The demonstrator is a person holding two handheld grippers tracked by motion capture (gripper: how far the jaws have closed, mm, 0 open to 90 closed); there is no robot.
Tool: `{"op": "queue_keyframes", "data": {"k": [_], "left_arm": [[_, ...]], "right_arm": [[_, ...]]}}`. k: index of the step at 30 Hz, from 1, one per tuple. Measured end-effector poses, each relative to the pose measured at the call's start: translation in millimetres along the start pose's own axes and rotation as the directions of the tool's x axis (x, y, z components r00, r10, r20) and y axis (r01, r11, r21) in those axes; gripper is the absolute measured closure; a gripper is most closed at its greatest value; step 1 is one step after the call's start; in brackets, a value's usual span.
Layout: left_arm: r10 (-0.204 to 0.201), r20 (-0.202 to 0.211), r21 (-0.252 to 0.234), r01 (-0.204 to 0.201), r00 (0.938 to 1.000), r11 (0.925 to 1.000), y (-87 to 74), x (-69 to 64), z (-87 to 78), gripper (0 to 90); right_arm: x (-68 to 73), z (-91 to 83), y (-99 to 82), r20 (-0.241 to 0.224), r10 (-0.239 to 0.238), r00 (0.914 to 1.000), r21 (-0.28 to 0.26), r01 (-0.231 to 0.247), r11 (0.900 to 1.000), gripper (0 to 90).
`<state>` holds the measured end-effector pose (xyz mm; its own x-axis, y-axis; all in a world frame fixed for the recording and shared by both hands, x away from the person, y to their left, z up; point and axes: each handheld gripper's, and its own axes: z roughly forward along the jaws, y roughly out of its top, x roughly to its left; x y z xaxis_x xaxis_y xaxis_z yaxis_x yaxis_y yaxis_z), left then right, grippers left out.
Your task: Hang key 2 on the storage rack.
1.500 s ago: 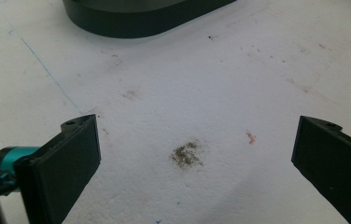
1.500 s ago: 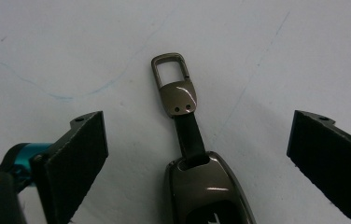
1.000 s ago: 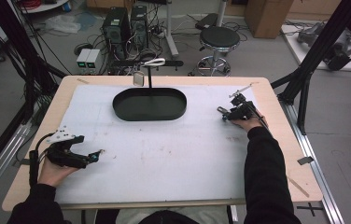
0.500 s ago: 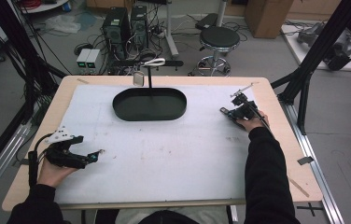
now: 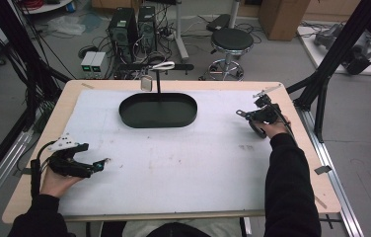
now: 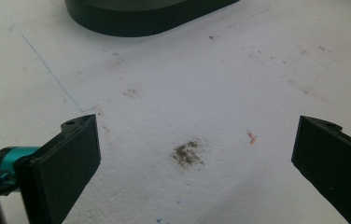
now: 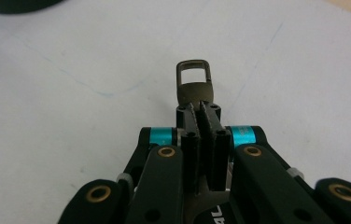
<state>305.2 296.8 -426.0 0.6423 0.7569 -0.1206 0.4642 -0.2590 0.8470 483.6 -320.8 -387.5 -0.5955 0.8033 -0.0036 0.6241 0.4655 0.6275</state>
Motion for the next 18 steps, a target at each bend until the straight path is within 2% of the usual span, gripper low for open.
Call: {"op": "queue_keyframes", "data": {"k": [4, 7, 14, 18], "left_arm": [[0.003, 0.001, 0.003, -0.003, 1.0000, 1.0000, 0.0, -0.2, 0.6, 1.7], [0.003, -0.004, 0.004, -0.003, 1.0000, 1.0000, 0.3, -0.8, 0.5, 1.7], [0.006, -0.005, -0.004, -0.006, 1.0000, 1.0000, 0.2, -0.6, -0.2, 1.7], [0.003, -0.006, -0.009, -0.003, 1.0000, 1.0000, 0.2, -0.6, -0.7, 1.7]], "right_arm": [[3.8, -12.3, 4.7, -0.012, 0.000, 0.9999, -0.050, -0.001, 0.9988, 87.4], [11.8, -17.3, 10.9, 0.006, -0.043, 0.9990, -0.050, 0.043, 0.9978, 87.4], [19.7, -24.4, 18.8, -0.010, -0.038, 0.9992, -0.072, 0.038, 0.9967, 87.4], [27.2, -33.4, 26.6, -0.033, -0.047, 0.9984, -0.105, 0.043, 0.9935, 87.3]]}}
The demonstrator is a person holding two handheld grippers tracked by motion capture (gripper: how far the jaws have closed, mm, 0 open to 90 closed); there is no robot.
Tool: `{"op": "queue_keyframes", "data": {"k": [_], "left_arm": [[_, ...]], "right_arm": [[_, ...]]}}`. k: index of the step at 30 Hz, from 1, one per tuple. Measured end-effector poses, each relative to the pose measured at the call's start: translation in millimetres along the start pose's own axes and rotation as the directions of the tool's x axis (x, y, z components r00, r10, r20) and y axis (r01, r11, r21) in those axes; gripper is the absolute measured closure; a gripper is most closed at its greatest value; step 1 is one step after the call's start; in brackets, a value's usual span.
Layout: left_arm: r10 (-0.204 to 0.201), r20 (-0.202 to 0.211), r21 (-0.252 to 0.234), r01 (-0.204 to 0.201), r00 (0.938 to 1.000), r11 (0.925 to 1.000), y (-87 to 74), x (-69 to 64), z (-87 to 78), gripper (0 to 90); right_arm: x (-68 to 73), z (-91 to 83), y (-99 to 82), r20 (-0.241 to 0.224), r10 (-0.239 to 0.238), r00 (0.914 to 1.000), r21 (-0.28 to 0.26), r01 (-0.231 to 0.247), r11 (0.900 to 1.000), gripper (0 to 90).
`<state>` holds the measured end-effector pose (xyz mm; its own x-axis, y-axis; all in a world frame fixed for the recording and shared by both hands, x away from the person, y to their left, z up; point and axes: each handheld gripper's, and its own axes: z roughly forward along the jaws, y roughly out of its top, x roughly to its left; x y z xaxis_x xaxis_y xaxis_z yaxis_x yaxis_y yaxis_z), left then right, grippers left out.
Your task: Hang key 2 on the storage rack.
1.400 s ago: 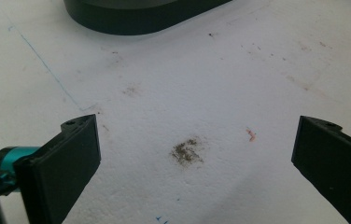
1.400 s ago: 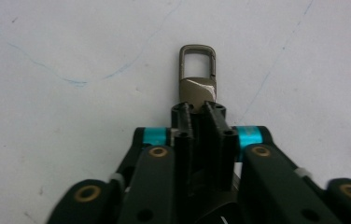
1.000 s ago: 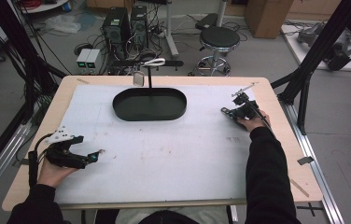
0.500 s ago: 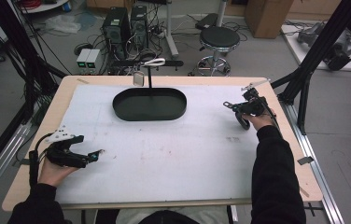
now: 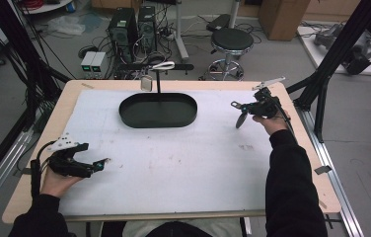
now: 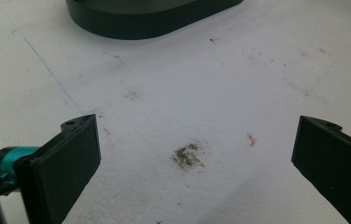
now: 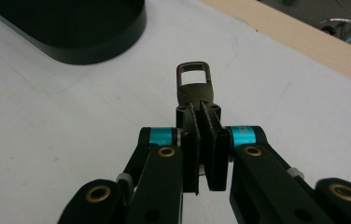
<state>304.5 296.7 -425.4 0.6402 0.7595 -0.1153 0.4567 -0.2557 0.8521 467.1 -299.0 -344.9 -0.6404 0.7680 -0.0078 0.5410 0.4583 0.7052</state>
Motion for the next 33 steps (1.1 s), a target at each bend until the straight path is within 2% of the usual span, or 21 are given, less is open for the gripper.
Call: {"op": "queue_keyframes", "data": {"k": [6, 14, 33], "left_arm": [[-0.001, 0.002, -0.002, 0.001, 1.0000, 1.0000, -0.2, 0.0, 0.2, 1.7], [0.003, 0.012, 0.003, -0.003, 0.9999, 1.0000, -0.1, -1.2, 3.0, 1.7], [0.004, 0.024, -0.004, -0.004, 0.9997, 1.0000, -0.3, -1.7, 3.6, 1.7]], "right_arm": [[13.3, -10.8, 13.3, -0.010, -0.025, 0.9996, -0.044, 0.025, 0.9987, 87.2], [20.4, -18.0, 26.5, -0.025, 0.001, 0.9997, -0.094, -0.003, 0.9956, 87.1], [49.9, -5.0, 62.5, -0.089, -0.023, 0.9957, -0.152, 0.010, 0.9883, 86.9]]}}
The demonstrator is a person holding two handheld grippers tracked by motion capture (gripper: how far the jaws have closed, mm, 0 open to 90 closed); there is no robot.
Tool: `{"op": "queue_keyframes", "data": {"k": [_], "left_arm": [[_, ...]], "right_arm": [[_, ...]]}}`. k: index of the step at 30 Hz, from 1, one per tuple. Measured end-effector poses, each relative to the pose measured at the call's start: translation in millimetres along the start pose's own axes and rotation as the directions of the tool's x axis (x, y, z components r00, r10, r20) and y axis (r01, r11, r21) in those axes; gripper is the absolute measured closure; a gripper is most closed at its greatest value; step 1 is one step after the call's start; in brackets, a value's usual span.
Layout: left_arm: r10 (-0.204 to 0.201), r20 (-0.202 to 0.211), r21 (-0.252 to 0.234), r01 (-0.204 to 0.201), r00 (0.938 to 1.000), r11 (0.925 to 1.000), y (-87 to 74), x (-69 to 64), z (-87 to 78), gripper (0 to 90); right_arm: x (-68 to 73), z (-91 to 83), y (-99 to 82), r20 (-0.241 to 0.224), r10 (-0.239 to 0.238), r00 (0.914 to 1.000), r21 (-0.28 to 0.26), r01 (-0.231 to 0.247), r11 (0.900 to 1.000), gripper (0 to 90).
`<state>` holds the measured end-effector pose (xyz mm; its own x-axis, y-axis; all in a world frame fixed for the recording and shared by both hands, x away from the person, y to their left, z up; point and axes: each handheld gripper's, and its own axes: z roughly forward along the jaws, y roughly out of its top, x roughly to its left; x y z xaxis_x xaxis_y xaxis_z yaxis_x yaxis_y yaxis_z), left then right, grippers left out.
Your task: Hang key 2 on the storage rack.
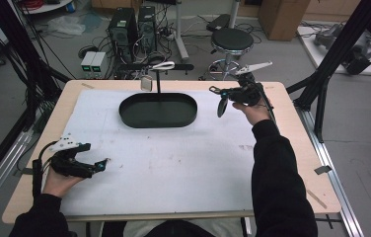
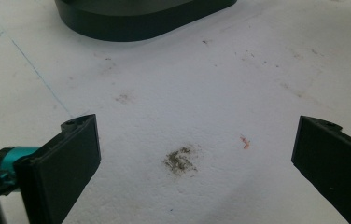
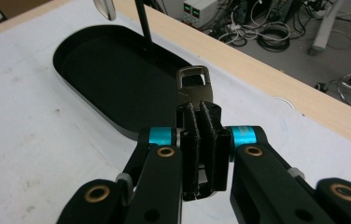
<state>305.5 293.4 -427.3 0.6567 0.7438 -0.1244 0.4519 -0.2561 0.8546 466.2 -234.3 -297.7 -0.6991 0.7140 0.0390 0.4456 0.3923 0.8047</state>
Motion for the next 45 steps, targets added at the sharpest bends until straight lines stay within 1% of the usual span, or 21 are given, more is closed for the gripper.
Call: {"op": "queue_keyframes", "data": {"k": [4, 7, 9, 10, 15, 20, 24, 28, 32, 37, 40, 42, 45], "left_arm": [[0.006, 0.008, 0.005, -0.006, 1.0000, 1.0000, -0.2, -1.6, 1.4, 1.7], [0.012, 0.009, 0.007, -0.012, 0.9999, 0.9999, -0.1, -2.5, 2.1, 1.7], [0.012, 0.008, 0.005, -0.012, 0.9999, 0.9999, -0.1, -1.9, 1.6, 1.7], [0.007, 0.007, 0.000, -0.007, 1.0000, 1.0000, -0.1, -1.9, 1.2, 1.7], [0.007, 0.008, -0.001, -0.007, 0.9999, 1.0000, 0.0, -2.1, 1.1, 1.7], [0.009, 0.008, -0.003, -0.009, 0.9999, 1.0000, -0.1, -2.1, 0.7, 1.7], [0.011, 0.012, 0.000, -0.011, 0.9999, 0.9999, -0.3, -1.8, 1.9, 1.7], [0.009, 0.009, -0.006, -0.009, 0.9999, 0.9999, -0.1, -1.8, 1.3, 1.7], [0.007, 0.005, -0.009, -0.007, 1.0000, 0.9999, 0.0, -2.1, 0.7, 1.7], [0.004, 0.007, -0.013, -0.003, 1.0000, 0.9999, -0.1, -1.8, 0.5, 1.7], [0.003, 0.009, -0.011, -0.003, 1.0000, 0.9999, -0.2, -2.0, 0.6, 1.7], [0.005, 0.008, -0.011, -0.005, 1.0000, 0.9999, -0.1, -1.9, 0.6, 1.7], [0.004, 0.011, -0.013, -0.004, 0.9999, 0.9999, -0.1, -1.7, 0.6, 1.7]], "right_arm": [[5.8, 4.3, 8.3, -0.005, -0.002, 1.0000, -0.011, 0.002, 0.9999, 86.9], [8.8, 8.5, 17.5, -0.016, -0.021, 0.9997, -0.014, 0.020, 0.9997, 86.9], [11.1, 10.1, 24.2, -0.018, -0.025, 0.9995, -0.017, 0.024, 0.9996, 86.9], [11.8, 10.9, 27.5, -0.015, -0.030, 0.9994, -0.023, 0.029, 0.9993, 86.9], [17.5, 15.7, 40.6, -0.018, -0.031, 0.9994, -0.045, 0.030, 0.9985, 86.9], [23.2, 24.1, 50.9, -0.009, -0.044, 0.9990, -0.044, 0.043, 0.9981, 86.8], [27.6, 30.1, 53.4, 0.006, -0.056, 0.9984, -0.053, 0.056, 0.9970, 86.7], [31.4, 36.0, 55.0, 0.011, -0.050, 0.9987, -0.071, 0.050, 0.9962, 86.7], [32.0, 44.4, 55.3, 0.014, -0.041, 0.9991, -0.089, 0.042, 0.9952, 86.7], [35.0, 57.9, 53.7, 0.042, -0.030, 0.9987, -0.068, 0.033, 0.9971, 86.7], [38.3, 64.8, 53.5, 0.037, -0.038, 0.9986, -0.064, 0.040, 0.9971, 86.7], [40.5, 69.0, 53.6, 0.058, -0.053, 0.9969, -0.059, 0.057, 0.9967, 86.7], [41.2, 73.3, 53.0, 0.090, -0.057, 0.9943, -0.049, 0.062, 0.9969, 86.6]]}}
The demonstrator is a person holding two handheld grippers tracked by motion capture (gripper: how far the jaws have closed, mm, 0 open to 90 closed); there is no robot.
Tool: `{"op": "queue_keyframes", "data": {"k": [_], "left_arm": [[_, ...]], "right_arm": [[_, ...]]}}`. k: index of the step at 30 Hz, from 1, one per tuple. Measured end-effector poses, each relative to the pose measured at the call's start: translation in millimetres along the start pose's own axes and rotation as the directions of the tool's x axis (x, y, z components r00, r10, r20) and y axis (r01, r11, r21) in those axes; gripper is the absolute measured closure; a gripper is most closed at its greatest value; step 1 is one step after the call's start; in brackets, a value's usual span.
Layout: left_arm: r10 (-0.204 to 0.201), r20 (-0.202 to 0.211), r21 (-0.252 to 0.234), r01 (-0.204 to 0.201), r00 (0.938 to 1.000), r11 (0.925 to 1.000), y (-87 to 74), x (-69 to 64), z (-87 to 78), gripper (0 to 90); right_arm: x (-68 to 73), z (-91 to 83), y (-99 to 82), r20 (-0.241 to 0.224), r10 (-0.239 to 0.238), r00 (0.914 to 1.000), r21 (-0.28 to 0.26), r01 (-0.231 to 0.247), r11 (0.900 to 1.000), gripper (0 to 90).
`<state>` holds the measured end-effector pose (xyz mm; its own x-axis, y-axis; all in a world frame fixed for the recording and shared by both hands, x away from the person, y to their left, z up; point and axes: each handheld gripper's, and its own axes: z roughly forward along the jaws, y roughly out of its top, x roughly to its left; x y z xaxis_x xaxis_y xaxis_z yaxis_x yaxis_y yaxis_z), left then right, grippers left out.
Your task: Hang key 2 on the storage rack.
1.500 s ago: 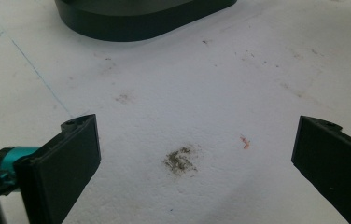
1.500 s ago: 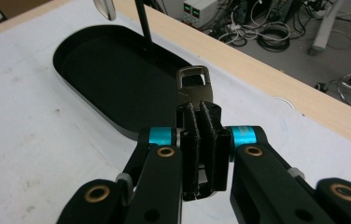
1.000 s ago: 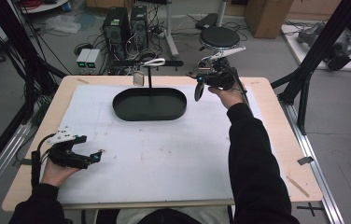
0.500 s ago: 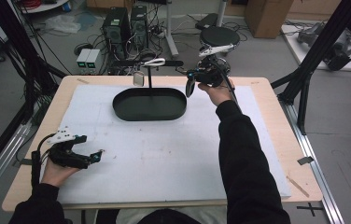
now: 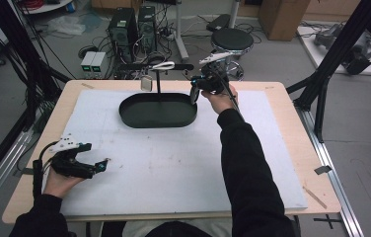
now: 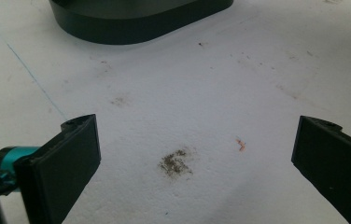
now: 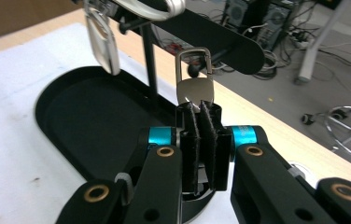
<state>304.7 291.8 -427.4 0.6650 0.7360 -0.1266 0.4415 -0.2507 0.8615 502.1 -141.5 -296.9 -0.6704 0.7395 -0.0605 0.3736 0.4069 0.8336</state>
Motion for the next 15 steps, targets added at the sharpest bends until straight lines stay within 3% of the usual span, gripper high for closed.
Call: {"op": "queue_keyframes", "data": {"k": [7, 15], "left_arm": [[0.000, 0.002, 0.000, 0.000, 1.0000, 1.0000, 0.0, 0.6, 0.8, 1.7], [0.000, 0.002, -0.001, 0.000, 1.0000, 1.0000, 0.0, 1.0, 0.3, 1.7]], "right_arm": [[-3.6, 13.2, -3.0, 0.041, 0.000, 0.9992, 0.009, 0.000, 1.0000, 86.4], [-8.9, 24.1, -3.3, 0.060, 0.041, 0.9974, -0.018, -0.040, 0.9991, 86.1]]}}
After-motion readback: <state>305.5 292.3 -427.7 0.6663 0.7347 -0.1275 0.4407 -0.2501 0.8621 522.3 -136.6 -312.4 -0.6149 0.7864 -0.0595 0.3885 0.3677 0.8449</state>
